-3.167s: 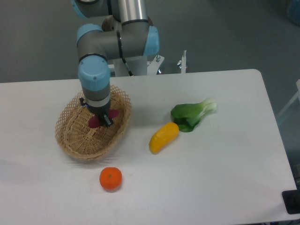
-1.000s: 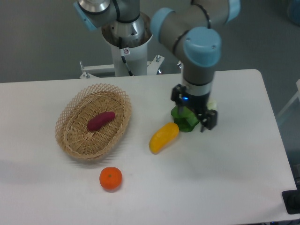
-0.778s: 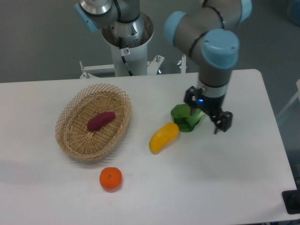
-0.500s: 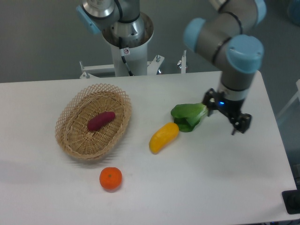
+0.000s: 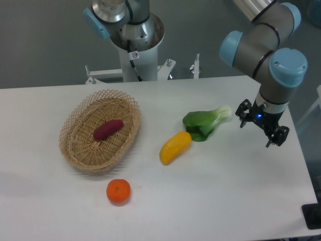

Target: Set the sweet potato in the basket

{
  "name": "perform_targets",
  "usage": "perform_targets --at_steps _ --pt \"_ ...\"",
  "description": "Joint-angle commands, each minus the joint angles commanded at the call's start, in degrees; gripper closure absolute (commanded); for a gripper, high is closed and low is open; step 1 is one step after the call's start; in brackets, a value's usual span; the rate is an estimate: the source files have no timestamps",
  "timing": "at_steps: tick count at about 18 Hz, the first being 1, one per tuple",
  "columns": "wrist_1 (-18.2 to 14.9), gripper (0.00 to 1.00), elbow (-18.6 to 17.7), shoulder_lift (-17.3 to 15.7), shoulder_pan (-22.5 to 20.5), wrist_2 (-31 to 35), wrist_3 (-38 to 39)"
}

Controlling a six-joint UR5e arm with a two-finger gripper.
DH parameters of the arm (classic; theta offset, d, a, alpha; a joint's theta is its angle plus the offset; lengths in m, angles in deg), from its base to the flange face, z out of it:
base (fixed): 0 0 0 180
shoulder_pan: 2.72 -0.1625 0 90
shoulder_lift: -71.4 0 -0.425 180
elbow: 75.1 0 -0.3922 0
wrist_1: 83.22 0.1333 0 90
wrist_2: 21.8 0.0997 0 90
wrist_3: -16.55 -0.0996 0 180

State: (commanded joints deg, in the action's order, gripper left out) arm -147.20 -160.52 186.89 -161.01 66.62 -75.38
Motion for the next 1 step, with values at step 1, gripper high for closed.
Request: perform_targets --at_steps 1 --pt "0.09 0.00 0.00 0.00 0.00 0.09 0.00"
